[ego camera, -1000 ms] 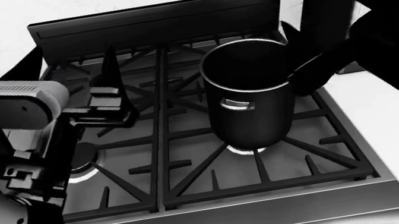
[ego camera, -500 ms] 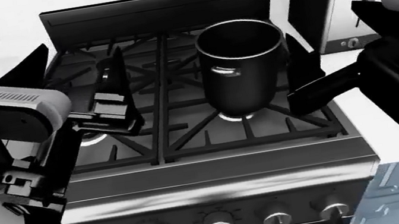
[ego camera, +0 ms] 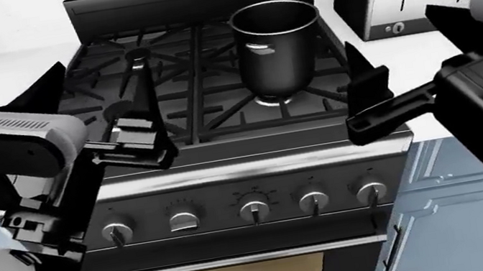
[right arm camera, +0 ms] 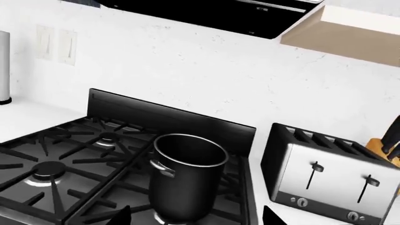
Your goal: Frozen meat rests on a plate on the counter. Retrieve the meat and place it in a pot on a burner. Then turn the burner on.
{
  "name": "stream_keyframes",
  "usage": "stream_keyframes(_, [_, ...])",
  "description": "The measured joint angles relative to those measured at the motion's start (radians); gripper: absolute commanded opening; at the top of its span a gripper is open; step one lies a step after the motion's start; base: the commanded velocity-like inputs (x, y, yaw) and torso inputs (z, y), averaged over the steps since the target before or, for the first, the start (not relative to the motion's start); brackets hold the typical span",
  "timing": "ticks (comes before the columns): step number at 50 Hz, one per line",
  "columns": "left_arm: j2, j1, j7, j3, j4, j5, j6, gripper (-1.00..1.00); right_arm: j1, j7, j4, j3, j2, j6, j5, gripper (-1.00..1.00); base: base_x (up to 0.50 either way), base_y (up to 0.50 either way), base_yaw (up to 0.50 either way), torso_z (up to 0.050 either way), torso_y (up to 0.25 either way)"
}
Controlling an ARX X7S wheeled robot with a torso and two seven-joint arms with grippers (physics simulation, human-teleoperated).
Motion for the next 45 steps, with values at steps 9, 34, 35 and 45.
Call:
stream_keyframes(9, [0.030, 0.080, 0.009, 0.011, 0.007, 0.103, 0.133, 1.00, -0.028, 0.021, -0.034, 0.005, 0.001, -0.017, -0.002, 1.00, 0.00, 0.00, 0.00, 0.000, 0.000])
stream_keyframes(34, [0.119, 0.425, 0.214, 0.013, -0.145, 0.410, 0.804, 1.00, -0.110, 0.153, -0.272, -0.467, 0.154, -0.436, -0.367, 1.00, 0.00, 0.00, 0.00, -0.032, 0.000])
stream_keyframes(35, [0.122, 0.430, 0.220, 0.013, -0.157, 0.417, 0.824, 1.00, -0.093, 0.170, -0.275, -0.525, 0.167, -0.469, -0.392, 1.00, 0.00, 0.00, 0.00, -0.050, 0.002])
stream_keyframes(45, [0.147, 0.463, 0.259, 0.020, -0.251, 0.477, 0.964, 1.00, -0.064, 0.268, -0.279, -0.894, 0.272, -0.780, -0.627, 1.00, 0.00, 0.00, 0.00, -0.050, 0.001])
